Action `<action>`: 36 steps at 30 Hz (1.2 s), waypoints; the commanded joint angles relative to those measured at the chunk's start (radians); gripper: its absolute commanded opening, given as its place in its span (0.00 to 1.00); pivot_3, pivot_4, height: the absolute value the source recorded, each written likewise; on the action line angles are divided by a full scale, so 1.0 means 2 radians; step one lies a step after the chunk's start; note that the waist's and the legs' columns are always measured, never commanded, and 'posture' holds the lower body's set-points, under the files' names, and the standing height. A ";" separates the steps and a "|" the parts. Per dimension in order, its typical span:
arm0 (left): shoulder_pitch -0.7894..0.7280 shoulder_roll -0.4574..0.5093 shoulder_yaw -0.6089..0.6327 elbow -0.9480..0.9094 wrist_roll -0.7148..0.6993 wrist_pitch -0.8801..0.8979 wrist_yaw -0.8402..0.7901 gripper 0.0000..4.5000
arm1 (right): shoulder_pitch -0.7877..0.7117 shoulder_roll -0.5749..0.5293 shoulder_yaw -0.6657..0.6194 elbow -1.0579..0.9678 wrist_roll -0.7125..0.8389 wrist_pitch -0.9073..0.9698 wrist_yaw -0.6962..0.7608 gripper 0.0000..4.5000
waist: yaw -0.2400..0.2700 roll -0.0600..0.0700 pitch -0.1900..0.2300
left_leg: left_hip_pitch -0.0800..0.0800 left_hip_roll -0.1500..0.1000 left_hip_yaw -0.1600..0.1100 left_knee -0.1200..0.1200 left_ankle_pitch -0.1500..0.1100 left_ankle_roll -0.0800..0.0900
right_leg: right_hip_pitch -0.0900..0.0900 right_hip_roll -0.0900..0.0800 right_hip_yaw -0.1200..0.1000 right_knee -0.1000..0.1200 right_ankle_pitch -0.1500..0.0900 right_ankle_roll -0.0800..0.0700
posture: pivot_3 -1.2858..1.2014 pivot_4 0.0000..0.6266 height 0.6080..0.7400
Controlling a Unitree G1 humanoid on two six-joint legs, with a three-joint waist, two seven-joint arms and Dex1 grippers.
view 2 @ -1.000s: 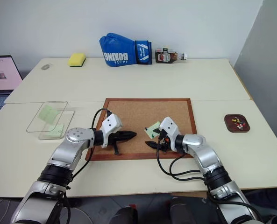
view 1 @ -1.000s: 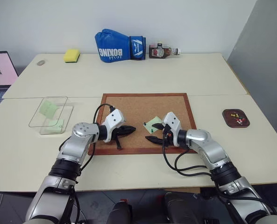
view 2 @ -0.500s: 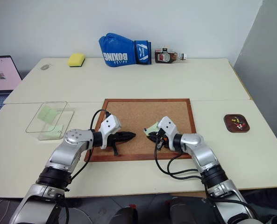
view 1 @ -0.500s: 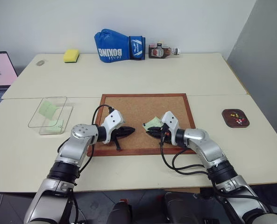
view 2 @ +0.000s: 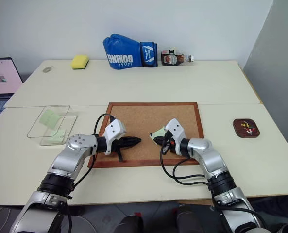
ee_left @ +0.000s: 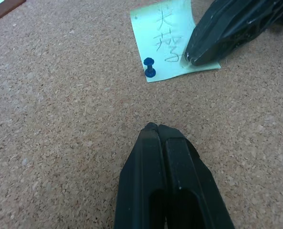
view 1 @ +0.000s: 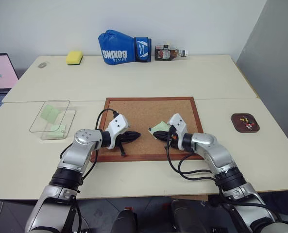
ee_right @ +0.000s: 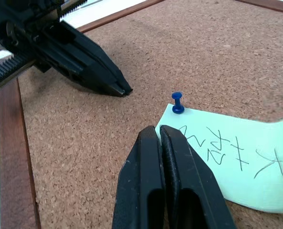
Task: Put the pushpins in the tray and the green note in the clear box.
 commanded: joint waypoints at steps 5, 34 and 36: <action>0.007 0.003 -0.032 0.041 0.029 -0.005 -0.005 0.00 | 0.001 -0.010 -0.036 -0.080 0.019 0.011 -0.021 0.01 | 0.001 0.000 0.000 | 0.000 0.000 0.000 0.000 0.000 0.000 | 0.000 0.000 0.000 0.000 0.000 0.000 | 0.52 0.24 1.00; -0.004 -0.010 -0.047 0.073 0.029 -0.031 -0.012 0.00 | -0.043 -0.198 -0.305 0.170 0.003 0.027 -0.209 0.01 | 0.002 0.000 0.000 | 0.002 -0.001 0.002 0.000 0.000 0.000 | 0.002 -0.001 0.002 -0.001 -0.002 -0.002 | 0.52 0.24 1.00; 0.000 -0.009 -0.046 0.066 0.026 -0.027 -0.015 0.00 | -0.056 -0.197 -0.305 0.199 0.004 0.018 -0.210 0.01 | 0.003 0.001 0.000 | 0.002 -0.001 0.002 0.000 0.000 0.000 | 0.002 -0.001 0.002 -0.001 -0.002 -0.002 | 0.52 0.24 1.00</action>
